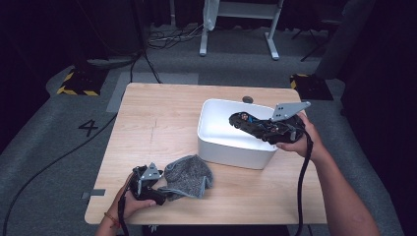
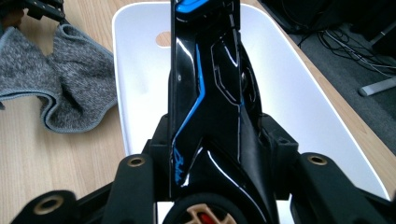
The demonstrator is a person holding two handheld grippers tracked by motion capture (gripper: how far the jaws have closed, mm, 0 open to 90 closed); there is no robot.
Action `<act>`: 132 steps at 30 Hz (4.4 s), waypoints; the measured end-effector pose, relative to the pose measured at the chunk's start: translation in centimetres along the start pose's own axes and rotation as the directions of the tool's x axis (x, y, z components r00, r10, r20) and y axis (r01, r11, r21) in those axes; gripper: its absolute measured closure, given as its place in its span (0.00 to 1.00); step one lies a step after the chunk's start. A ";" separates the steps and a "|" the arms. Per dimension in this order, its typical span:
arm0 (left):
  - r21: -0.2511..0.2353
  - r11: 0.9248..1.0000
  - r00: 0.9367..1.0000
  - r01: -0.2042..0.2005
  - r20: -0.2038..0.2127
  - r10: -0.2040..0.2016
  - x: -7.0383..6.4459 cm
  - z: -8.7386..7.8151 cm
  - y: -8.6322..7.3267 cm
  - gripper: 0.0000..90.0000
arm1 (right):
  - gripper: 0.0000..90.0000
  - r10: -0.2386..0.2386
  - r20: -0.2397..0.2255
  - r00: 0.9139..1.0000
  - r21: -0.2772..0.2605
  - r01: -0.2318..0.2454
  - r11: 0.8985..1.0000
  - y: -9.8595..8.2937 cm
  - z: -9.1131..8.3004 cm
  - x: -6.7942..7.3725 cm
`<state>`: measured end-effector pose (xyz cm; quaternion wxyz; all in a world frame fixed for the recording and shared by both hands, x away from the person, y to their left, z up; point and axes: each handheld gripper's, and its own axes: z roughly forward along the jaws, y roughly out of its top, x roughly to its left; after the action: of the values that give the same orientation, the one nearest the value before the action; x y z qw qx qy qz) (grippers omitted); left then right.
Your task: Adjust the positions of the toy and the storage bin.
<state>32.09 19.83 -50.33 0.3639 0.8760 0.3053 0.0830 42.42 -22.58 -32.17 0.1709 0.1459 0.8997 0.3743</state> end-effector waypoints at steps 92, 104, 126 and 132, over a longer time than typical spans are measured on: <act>0.000 1.000 1.000 -0.007 0.007 0.007 0.0 0.0 0.0 0.17 | 0.52 -0.042 -0.224 0.974 0.494 0.151 0.856 1.1 9.2 -0.4; 0.000 1.000 1.000 -0.007 0.007 0.007 0.0 0.0 0.0 0.17 | 0.48 -0.035 -0.179 0.983 0.378 0.102 0.920 1.1 7.0 -0.7; 0.000 1.000 1.000 -0.007 0.007 0.007 0.0 0.0 0.0 0.17 | 0.31 0.038 0.012 0.999 0.158 -0.040 0.987 0.3 1.1 -0.8; 0.000 1.000 1.000 -0.007 0.007 0.007 0.0 0.0 0.0 0.17 | 0.30 0.049 0.029 0.998 0.118 -0.052 0.992 -0.3 -0.3 -0.3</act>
<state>32.07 19.80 -50.33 0.3649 0.8773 0.3009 0.0814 42.54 -23.14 -32.10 0.1640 0.1831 0.9141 0.3226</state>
